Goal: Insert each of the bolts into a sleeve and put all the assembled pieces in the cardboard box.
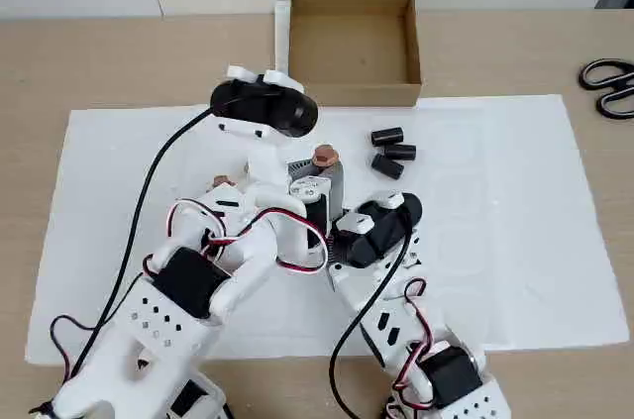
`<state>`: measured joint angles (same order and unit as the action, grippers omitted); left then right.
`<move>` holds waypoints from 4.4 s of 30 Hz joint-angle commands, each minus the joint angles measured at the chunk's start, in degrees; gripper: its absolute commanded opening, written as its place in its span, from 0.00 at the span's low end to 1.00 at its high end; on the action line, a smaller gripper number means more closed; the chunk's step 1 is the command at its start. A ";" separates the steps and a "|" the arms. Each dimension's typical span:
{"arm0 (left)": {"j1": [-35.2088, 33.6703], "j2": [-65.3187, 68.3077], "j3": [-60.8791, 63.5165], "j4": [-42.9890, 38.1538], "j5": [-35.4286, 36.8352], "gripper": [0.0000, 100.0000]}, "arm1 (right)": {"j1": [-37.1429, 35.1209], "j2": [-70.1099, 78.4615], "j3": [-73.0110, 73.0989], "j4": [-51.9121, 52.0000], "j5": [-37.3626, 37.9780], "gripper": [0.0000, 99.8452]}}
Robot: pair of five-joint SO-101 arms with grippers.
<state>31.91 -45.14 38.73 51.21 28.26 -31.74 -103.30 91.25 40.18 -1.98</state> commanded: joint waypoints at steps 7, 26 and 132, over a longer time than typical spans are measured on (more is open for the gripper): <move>-0.09 -1.67 -0.22 -0.18 -0.35 0.01 | -0.22 -0.66 -0.62 -1.45 -0.44 0.00; -2.73 -2.02 -0.40 -0.44 -0.35 0.01 | -0.22 -0.66 -0.62 -1.45 -0.44 0.00; 0.18 6.07 0.31 13.71 -2.20 0.07 | -0.13 -0.66 -0.53 -3.03 -0.44 0.00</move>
<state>32.35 -39.16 39.78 62.11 26.59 -32.18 -103.21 91.52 39.21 -2.24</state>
